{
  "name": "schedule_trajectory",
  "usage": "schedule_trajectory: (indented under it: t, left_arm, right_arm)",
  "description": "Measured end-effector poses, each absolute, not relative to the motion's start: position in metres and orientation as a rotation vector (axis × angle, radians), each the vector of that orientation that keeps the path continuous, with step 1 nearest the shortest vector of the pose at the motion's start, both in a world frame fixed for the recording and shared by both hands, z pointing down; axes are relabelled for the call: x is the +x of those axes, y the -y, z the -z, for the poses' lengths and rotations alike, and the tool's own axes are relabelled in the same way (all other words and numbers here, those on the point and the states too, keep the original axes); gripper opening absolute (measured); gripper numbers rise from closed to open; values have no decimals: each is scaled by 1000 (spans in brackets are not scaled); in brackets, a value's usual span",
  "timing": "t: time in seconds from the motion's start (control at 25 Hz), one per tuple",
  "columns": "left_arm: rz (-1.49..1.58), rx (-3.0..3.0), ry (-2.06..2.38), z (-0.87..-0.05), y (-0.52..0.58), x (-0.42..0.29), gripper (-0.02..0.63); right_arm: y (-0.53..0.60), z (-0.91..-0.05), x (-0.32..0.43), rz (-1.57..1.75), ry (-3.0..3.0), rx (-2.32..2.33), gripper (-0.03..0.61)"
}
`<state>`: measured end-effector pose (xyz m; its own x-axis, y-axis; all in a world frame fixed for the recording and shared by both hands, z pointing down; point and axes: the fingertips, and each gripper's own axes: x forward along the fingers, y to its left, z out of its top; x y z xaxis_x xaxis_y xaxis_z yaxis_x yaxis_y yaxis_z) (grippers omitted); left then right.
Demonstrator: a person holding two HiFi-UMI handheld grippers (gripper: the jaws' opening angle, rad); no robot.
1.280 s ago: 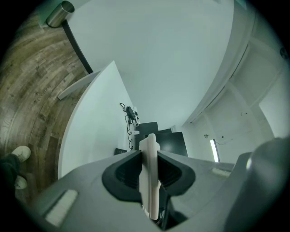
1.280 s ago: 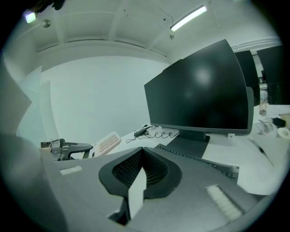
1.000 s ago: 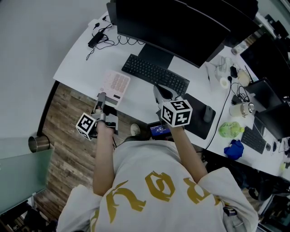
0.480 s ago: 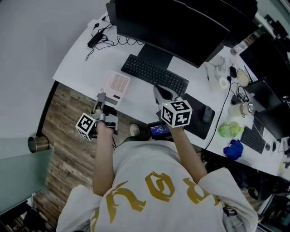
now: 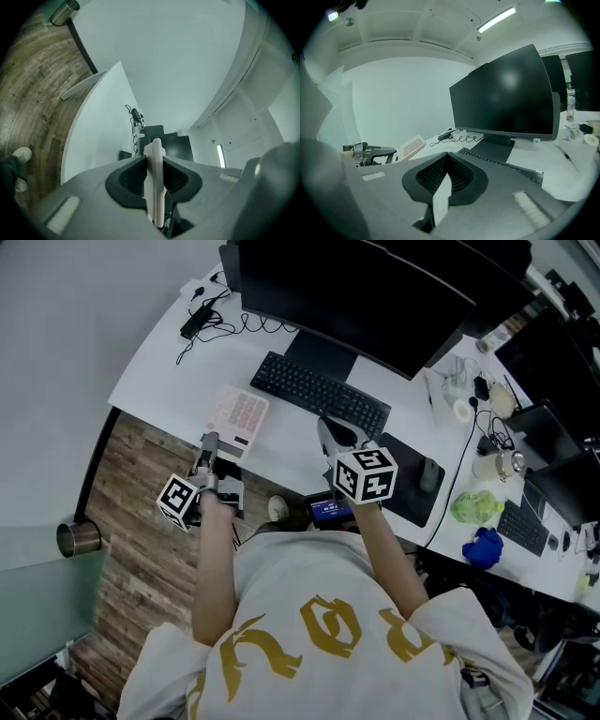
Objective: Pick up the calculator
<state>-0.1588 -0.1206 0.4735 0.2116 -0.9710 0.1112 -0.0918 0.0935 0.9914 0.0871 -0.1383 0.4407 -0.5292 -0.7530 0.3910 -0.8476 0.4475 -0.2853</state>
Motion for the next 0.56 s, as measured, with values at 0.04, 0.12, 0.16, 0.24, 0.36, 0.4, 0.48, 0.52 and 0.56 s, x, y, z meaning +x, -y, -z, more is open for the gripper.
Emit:
schedule_trajectory:
  t: [0.04,0.12,0.16,0.24,0.36,0.4,0.48,0.52,0.56]
  left_arm:
    - [935,1285,1147,-473,121,-158,77]
    - [932,1283,1147,-475,120,-159,77]
    - [929,1282,1150,-477,120,-160,77]
    - [924,1279,1154,-479,121,-161,77]
    - [921,1272,1157,-482,120,-164,77]
    - [921,1270,1158,-482,120,-164,77]
    - [922,1268,1159,-483,121,-165,77]
    - [922,1267,1159,-483,121,-166,77]
    - [923,1266,1159,-483,122,-166,77]
  right_arm:
    - [138,-441,87,-670,2489,1398,25]
    - [138,-442,86,-671,2486,1398,25]
    - [138,-442,86,-672,2485,1397,25]
    - [139,-443,84,-676,2483,1396,25]
    - [138,-445,82,-681,2481,1394,25]
    - [138,-446,82,-682,2480,1392,25]
    - [139,-447,81,-684,2480,1390,25]
    - [139,-448,81,-685,2480,1389,25]
    - [140,-449,81,-687,2479,1388,25]
